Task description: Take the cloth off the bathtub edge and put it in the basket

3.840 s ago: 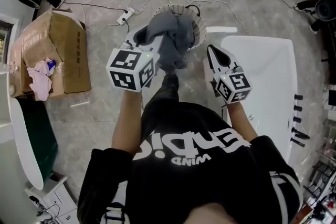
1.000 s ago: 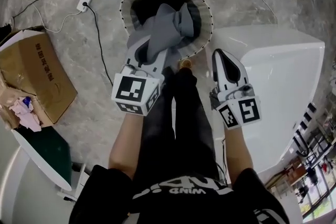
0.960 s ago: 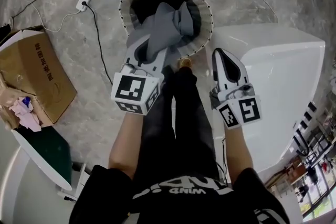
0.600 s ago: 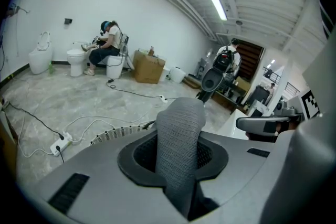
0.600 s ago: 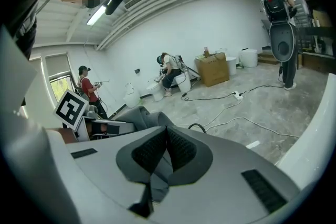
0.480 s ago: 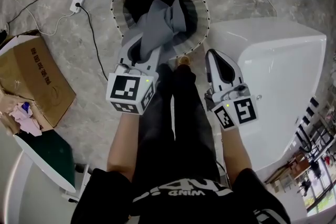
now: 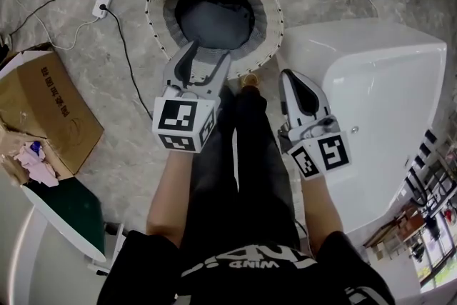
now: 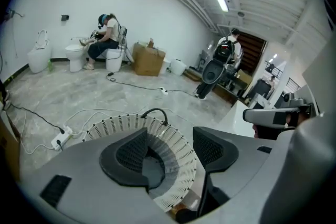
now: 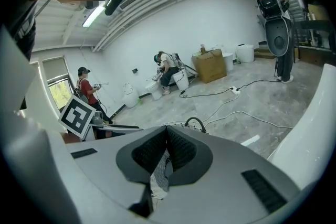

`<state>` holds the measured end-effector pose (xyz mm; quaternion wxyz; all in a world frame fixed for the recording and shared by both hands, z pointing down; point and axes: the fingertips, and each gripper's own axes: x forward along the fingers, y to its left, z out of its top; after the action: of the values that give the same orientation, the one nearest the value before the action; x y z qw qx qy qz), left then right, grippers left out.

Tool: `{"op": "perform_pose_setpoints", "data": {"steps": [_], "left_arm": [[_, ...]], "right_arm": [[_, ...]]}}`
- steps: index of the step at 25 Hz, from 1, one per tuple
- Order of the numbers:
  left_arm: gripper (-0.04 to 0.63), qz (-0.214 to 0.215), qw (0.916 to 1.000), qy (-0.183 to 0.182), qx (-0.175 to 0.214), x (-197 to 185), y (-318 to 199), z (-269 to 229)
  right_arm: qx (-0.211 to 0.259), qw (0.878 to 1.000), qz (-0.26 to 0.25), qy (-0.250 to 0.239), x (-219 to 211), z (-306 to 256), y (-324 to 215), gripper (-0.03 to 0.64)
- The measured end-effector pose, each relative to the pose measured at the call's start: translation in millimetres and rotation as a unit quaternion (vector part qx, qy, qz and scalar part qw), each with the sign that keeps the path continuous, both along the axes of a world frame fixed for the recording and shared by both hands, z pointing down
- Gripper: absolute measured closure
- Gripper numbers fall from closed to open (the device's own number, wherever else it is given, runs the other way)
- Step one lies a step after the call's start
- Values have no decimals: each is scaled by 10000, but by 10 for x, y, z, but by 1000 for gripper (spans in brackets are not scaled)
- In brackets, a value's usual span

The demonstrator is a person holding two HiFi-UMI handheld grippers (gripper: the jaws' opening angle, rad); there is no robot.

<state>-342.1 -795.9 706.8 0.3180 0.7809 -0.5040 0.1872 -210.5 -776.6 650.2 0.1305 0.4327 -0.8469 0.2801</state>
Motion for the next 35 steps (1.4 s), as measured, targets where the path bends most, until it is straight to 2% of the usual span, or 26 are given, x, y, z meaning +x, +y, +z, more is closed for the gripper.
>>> {"op": "perform_pose_setpoints", "data": {"steps": [6,11,15,18,23,27,35], "left_arm": [[330,-7,10000,10,-3,40,46,-5],[342,-28,10000,18,36,24,54,-219],[504,-131,9997,181,89,-18,111,-639],[569,-166,9994,186,257,-44,135,-1086],[581,-105,9987,254,433,-30,195,-1828],[581,19,9971,263,717,20,239,-2371],[580,78,9920,254,1235,100,452,-3110]], "right_arm": [[-38,10000,-29,-34,25,3,21,603],[-53,10000,-14,-31,58,-158,18,603],[-55,9998,-166,58,78,-472,60,603],[5,9997,-243,83,107,-848,67,603],[259,9989,-393,28,85,-1596,68,603],[522,9974,-498,-55,13,-2097,118,603],[1098,9919,-638,-61,14,-2747,250,603]]}}
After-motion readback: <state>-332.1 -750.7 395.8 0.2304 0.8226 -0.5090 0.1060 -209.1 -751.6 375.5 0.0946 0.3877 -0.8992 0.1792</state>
